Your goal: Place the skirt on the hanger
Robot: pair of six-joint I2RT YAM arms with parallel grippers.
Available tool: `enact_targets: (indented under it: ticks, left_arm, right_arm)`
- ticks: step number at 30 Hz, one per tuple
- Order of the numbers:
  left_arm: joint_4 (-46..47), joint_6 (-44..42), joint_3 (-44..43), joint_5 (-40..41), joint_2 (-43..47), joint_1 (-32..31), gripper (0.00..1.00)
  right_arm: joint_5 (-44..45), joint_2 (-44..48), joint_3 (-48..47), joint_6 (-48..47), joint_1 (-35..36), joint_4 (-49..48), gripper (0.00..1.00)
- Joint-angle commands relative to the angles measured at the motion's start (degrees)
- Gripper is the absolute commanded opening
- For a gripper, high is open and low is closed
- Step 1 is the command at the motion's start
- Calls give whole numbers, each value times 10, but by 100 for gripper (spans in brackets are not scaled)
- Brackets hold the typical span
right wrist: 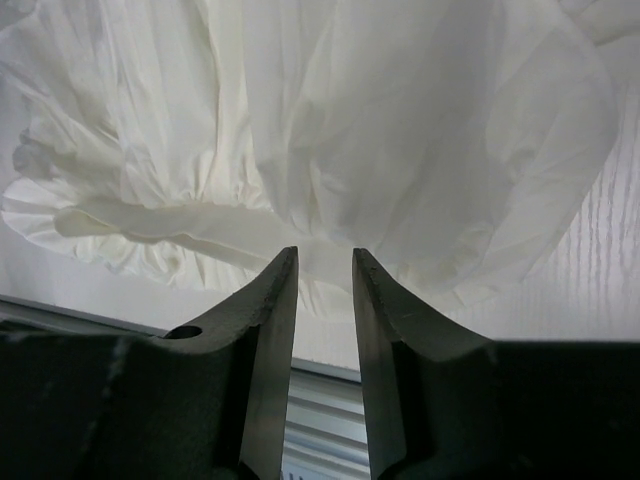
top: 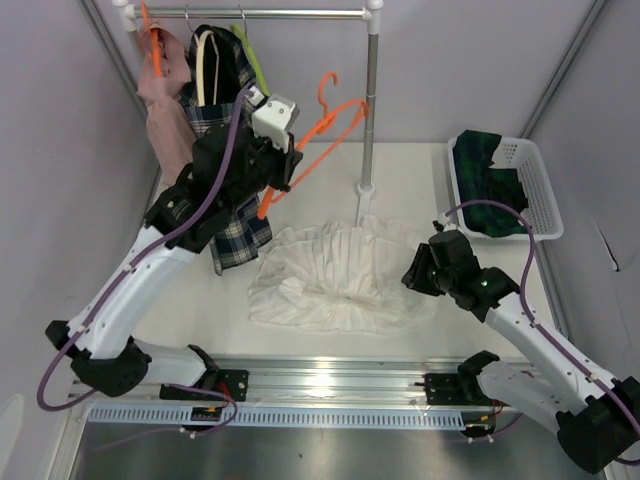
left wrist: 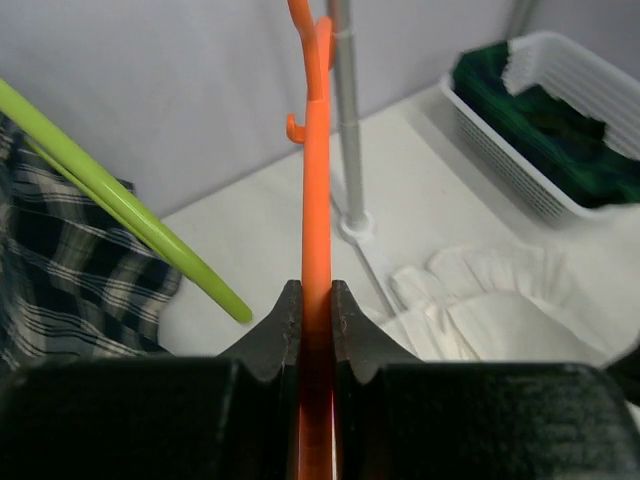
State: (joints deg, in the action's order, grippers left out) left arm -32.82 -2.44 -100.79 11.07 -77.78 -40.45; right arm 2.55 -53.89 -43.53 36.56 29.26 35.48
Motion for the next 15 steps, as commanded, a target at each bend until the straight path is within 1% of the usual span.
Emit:
enact_targets:
  ticks: [1, 5, 6, 9, 10, 13, 15]
  left_arm:
    - [3, 19, 44, -101, 72, -5, 0]
    - [-10, 19, 153, -148, 149, -16, 0]
    - [-9, 23, 169, -162, 163, -17, 0]
    - [-8, 47, 240, -184, 210, -17, 0]
    - [-8, 51, 249, -198, 220, -17, 0]
    - [-7, 72, 288, -222, 254, -19, 0]
    - [-7, 80, 306, -234, 273, -23, 0]
  right_arm:
    - [53, 27, -12, -7, 31, 38, 34]
    - [90, 48, 11, 18, 87, 66, 34]
    - [98, 49, 17, 25, 115, 69, 34]
    - [135, 51, 43, 52, 157, 71, 34]
    - [141, 48, 47, 58, 183, 69, 34]
    - [179, 26, 53, 88, 221, 73, 34]
    - [206, 3, 56, 103, 234, 73, 34]
